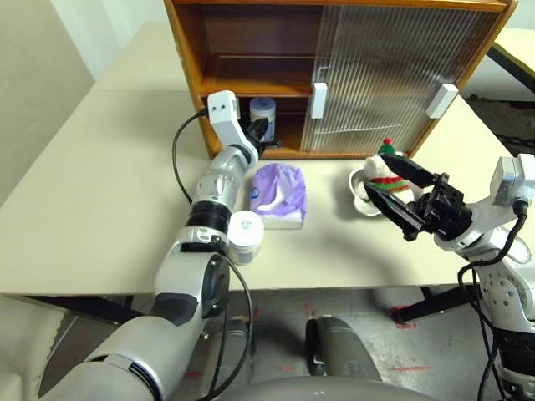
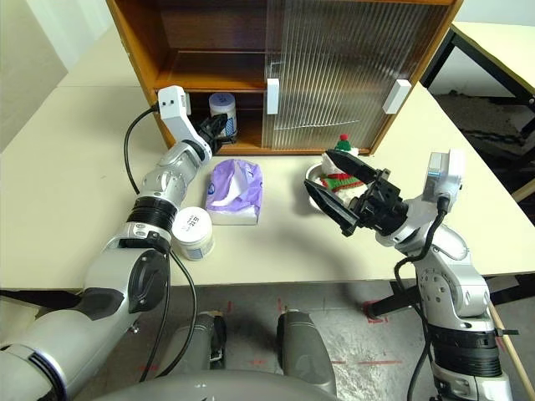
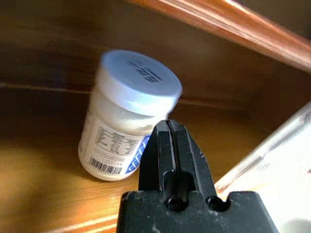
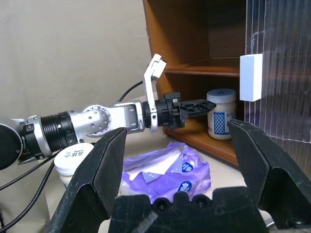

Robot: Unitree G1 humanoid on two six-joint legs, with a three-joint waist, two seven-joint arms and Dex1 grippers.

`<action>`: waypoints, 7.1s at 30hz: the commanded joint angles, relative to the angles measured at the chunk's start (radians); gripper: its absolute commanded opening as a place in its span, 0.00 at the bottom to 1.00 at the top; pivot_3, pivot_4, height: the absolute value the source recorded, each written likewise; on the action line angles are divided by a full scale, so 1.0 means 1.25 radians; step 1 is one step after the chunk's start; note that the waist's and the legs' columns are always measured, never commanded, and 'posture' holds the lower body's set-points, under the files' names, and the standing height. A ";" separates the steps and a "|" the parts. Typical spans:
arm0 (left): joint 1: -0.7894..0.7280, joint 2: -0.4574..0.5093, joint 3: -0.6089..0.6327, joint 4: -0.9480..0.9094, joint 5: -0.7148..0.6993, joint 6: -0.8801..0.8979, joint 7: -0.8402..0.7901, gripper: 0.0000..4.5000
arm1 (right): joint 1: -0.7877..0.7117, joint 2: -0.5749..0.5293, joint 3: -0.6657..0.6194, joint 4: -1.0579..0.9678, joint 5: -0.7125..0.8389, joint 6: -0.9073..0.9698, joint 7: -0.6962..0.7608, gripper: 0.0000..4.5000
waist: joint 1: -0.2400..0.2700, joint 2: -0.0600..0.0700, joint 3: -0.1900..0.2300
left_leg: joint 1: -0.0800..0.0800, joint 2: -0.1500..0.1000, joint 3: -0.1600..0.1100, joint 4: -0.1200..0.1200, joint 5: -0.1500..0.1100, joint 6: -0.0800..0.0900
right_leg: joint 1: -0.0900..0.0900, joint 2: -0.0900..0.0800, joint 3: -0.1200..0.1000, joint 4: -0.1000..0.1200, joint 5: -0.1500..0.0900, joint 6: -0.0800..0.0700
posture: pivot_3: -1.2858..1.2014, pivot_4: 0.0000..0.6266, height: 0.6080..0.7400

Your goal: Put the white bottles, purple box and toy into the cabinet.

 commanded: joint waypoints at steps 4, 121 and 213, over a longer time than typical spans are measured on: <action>0.016 -0.037 0.071 -0.031 -0.091 0.028 0.060 0.00 | 0.001 -0.011 -0.012 0.009 0.003 -0.001 0.011 1.00 | 0.000 0.000 0.000 | 0.000 0.000 0.000 0.000 0.000 0.000 | 0.000 0.000 0.000 0.000 0.000 0.000 | 0.51 0.11 1.00; 0.565 0.553 -0.254 -0.358 0.006 -0.468 -0.941 0.99 | -0.060 -0.152 -0.033 0.172 -0.025 0.027 0.223 1.00 | 0.050 0.007 -0.008 | 0.002 0.003 0.002 -0.010 0.000 0.000 | -0.006 -0.003 0.005 -0.002 -0.009 -0.016 | 0.54 0.06 1.00; -0.143 0.087 -0.182 0.370 0.237 -0.298 0.103 0.71 | 0.012 0.054 0.093 -0.093 -0.074 0.055 -0.141 1.00 | 0.041 -0.008 0.034 | -0.004 0.001 -0.001 -0.010 0.000 0.000 | -0.006 -0.001 -0.001 -0.004 -0.006 -0.001 | 0.52 0.24 1.00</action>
